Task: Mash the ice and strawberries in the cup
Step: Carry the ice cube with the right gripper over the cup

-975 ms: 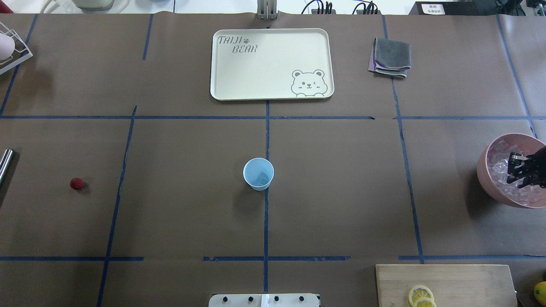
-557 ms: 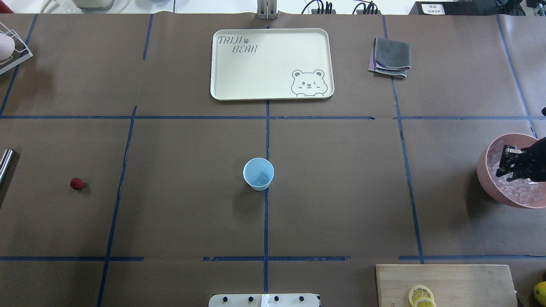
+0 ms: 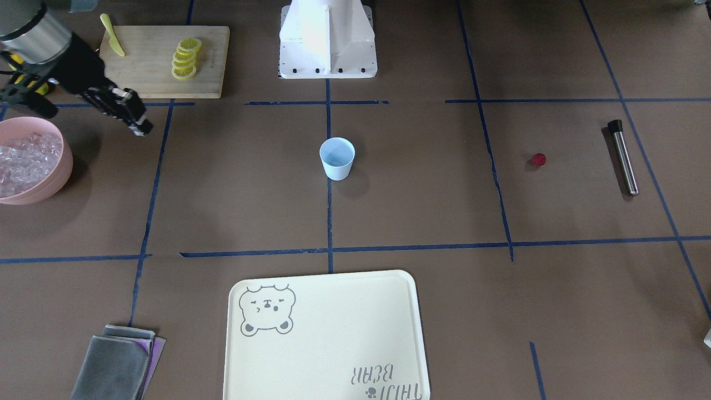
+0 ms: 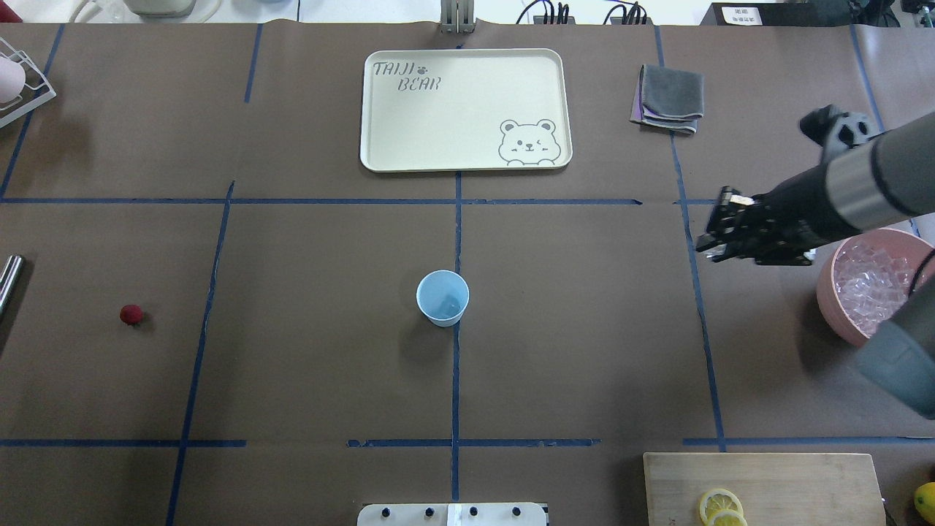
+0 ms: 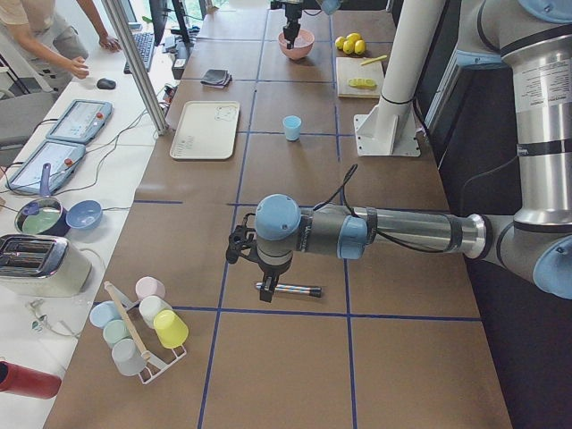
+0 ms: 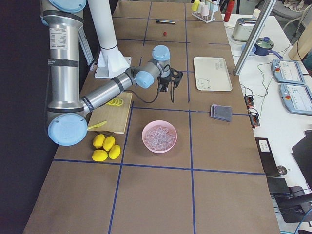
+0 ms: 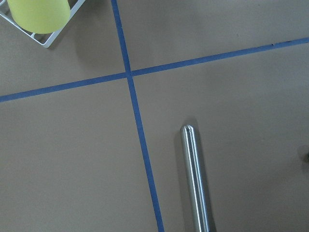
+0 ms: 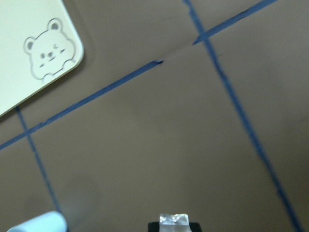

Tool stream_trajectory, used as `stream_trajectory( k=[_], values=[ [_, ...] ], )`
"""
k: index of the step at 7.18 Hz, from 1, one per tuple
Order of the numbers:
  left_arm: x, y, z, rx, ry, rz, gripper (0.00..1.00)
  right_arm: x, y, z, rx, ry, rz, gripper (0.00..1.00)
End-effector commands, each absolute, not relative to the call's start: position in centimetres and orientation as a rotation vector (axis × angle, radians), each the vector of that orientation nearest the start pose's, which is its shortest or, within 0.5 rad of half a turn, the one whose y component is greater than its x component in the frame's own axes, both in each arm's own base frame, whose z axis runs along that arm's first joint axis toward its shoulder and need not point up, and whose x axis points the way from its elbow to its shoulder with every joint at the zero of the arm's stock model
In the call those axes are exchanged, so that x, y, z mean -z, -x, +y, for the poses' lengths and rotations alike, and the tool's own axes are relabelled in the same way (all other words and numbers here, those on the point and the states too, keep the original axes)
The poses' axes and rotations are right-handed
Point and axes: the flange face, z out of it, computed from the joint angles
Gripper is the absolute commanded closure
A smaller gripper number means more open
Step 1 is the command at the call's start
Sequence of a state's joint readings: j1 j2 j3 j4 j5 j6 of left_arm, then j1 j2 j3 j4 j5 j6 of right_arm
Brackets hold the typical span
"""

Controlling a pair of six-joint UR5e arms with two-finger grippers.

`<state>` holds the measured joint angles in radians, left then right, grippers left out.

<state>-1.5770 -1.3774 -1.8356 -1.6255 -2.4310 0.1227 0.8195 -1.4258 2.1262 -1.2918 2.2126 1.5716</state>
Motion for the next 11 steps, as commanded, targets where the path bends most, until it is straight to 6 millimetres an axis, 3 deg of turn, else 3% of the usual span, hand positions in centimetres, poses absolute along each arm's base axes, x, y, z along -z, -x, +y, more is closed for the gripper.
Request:
stream_trajectory(
  k=[1,2,3,4,5,7,8,9,10,11],
  values=[
    [-60.3,6.0,-41.6,-0.164,-0.175,0.849,0.00,-20.5,37.6,-36.0,-0.365,0.201,-1.202,0.98],
    [-60.4,6.0,-41.6,-0.163,-0.173,0.849,0.00,-18.5,43.1,-34.7,-0.355,0.138,-1.205,0.98],
    [-60.5,6.0,-41.6,-0.163,-0.172,0.850,0.00,-16.9,48.3,-35.4,-0.361,0.112,-1.189,0.98],
    [-60.3,6.0,-41.6,-0.164,-0.175,0.851,0.00,-16.9,51.0,-36.7,-0.367,0.112,-1.162,0.98],
    [-60.3,6.0,-41.6,-0.164,-0.175,0.851,0.00,-18.0,52.1,-37.5,-0.382,0.089,-1.139,0.98],
    [-60.0,5.9,-41.5,-0.166,-0.177,0.872,0.00,-17.0,55.2,-39.4,-0.404,0.065,-1.115,0.98],
    [-59.9,5.7,-41.4,-0.166,-0.176,0.903,0.00,-17.0,55.9,-39.4,-0.402,0.068,-1.109,0.98],
    [-59.9,5.7,-41.4,-0.166,-0.176,0.903,0.00,-16.2,55.6,-39.3,-0.406,0.069,-1.124,0.69],
    [-59.9,5.7,-41.4,-0.166,-0.176,0.903,0.00,-16.5,56.5,-38.5,-0.400,0.080,-1.106,0.01],
    [-59.9,5.7,-41.4,-0.165,-0.174,0.903,0.00,-17.3,56.6,-38.7,-0.405,0.083,-1.090,0.00]
  ],
)
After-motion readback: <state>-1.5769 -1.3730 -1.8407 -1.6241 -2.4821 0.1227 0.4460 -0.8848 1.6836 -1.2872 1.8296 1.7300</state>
